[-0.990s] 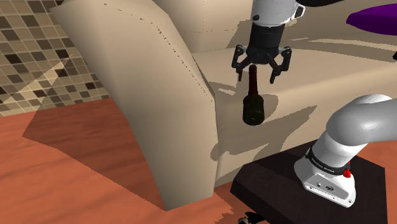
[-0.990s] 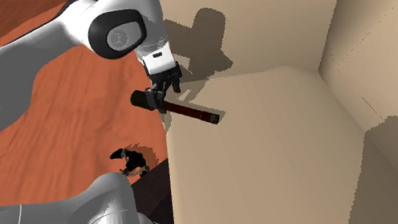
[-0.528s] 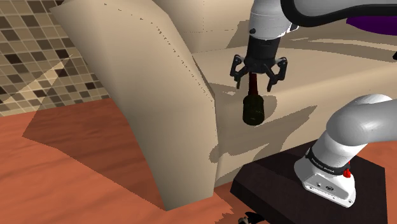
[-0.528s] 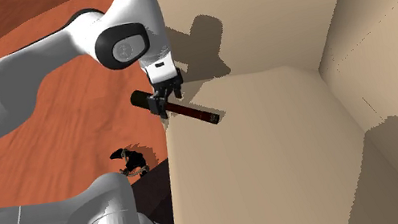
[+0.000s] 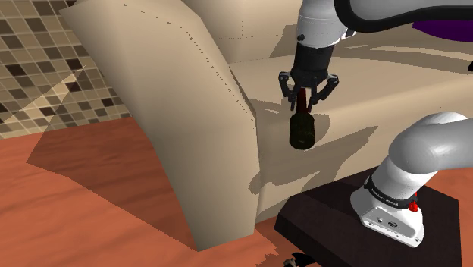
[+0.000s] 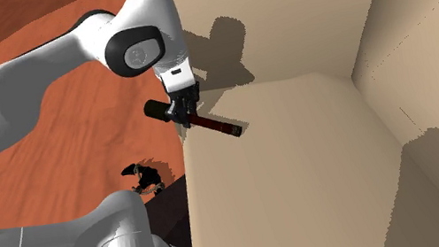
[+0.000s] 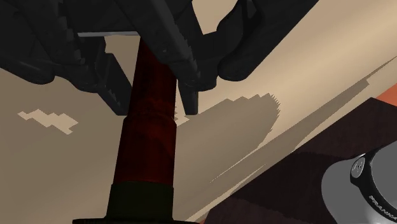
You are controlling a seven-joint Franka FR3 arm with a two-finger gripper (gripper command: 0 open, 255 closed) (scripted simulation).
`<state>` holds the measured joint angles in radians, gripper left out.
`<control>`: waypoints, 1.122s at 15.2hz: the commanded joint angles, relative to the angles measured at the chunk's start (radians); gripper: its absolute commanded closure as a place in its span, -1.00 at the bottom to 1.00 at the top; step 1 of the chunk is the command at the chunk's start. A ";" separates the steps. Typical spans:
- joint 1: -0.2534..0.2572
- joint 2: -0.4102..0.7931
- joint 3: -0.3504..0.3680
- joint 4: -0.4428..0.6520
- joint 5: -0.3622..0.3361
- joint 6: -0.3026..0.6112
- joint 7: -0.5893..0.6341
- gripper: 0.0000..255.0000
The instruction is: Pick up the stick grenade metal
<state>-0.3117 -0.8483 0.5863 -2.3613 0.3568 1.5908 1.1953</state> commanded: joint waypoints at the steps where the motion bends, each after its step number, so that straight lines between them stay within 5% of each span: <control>1: 0.000 0.000 0.000 0.000 0.000 0.000 0.000 1.00; 17: -0.030 0.059 -0.049 0.228 -0.053 -0.173 0.010 1.00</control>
<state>-0.3393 -0.7962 0.5393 -2.1537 0.3071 1.4315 1.2032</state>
